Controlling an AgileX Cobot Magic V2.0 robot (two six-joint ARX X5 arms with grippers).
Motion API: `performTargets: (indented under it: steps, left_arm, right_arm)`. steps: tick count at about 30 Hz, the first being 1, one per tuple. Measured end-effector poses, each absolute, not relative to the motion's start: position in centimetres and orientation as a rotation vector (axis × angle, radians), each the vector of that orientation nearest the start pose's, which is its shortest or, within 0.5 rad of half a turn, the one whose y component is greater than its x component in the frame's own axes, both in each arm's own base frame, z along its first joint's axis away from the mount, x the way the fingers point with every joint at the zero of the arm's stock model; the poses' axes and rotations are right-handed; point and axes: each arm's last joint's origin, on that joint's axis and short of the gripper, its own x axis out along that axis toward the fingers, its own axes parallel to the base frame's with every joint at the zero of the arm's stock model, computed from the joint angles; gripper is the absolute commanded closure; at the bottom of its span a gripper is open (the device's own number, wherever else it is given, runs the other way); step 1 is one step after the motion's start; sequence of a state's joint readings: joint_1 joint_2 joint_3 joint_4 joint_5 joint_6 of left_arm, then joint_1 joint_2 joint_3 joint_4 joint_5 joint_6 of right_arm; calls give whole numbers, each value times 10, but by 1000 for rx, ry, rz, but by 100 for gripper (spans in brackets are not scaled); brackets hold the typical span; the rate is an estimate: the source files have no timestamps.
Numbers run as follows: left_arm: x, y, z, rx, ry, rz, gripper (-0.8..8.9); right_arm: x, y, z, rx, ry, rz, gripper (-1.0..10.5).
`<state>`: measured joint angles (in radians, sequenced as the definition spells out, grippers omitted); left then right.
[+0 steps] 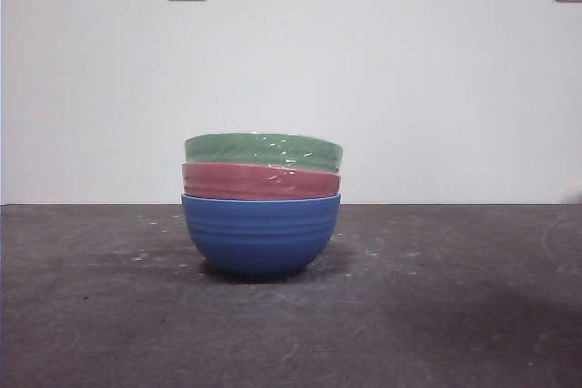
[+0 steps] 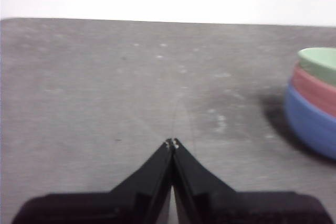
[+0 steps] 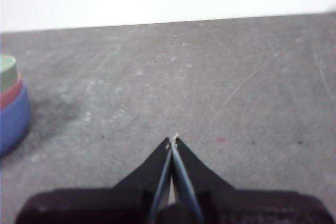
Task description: Pick up the green bowl on the top,put the green bowl on the left,pick up the red bowl in the middle,put the red bowl on the right
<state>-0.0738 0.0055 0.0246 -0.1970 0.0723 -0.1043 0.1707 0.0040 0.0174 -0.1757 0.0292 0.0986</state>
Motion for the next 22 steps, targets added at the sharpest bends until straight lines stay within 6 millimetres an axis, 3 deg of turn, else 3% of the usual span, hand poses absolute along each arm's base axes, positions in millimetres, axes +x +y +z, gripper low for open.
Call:
performTargets:
  steps: [7, 14, 17, 22]
  left_arm:
    - [94, -14, 153, -334, 219, -285, 818]
    - [92, -15, 155, -421, 250, -316, 820]
    - [89, -15, 164, -439, 271, -311, 820]
    - [83, -14, 200, -446, 267, -314, 820]
  right_arm:
    - [95, 15, 154, 385, 165, 112, 946]
    - [93, 15, 156, 450, 208, 100, 957]
    - [91, 15, 171, 456, 212, 99, 957]
    - [89, 15, 211, 444, 202, 103, 956]
